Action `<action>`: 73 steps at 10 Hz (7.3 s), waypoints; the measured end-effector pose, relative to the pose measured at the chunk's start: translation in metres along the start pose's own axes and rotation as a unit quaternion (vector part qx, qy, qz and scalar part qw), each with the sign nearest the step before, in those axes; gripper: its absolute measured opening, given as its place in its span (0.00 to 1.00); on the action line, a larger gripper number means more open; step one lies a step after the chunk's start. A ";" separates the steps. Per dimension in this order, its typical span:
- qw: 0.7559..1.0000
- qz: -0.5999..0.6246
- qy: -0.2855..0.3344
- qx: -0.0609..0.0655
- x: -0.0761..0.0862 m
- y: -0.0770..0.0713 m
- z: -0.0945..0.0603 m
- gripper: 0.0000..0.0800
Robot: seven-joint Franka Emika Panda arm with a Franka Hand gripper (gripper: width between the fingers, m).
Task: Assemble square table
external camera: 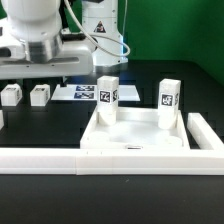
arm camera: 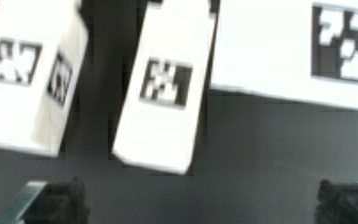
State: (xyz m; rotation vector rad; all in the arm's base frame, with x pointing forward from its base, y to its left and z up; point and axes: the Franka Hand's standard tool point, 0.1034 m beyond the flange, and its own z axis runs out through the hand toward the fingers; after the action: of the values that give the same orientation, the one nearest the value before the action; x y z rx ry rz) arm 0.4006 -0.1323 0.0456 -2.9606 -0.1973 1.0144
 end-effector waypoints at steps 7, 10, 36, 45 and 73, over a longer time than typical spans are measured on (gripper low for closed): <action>0.983 -0.006 -0.185 0.000 -0.006 -0.006 0.031 0.81; 0.982 -0.012 -0.186 0.000 -0.006 -0.007 0.030 0.81; 0.979 -0.074 -0.190 0.009 -0.021 -0.013 -0.013 0.36; 0.998 -0.051 0.043 0.009 -0.006 -0.041 -0.117 0.36; 0.852 0.036 0.522 0.023 0.154 -0.205 -0.192 0.36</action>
Offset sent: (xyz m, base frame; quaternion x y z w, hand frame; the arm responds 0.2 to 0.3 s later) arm -0.0364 -0.0256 -0.0155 -0.0661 -0.2285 0.0505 0.9700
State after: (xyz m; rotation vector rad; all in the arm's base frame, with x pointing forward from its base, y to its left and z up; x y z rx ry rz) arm 0.6144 0.0966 0.1133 -2.9785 -0.0318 -0.6576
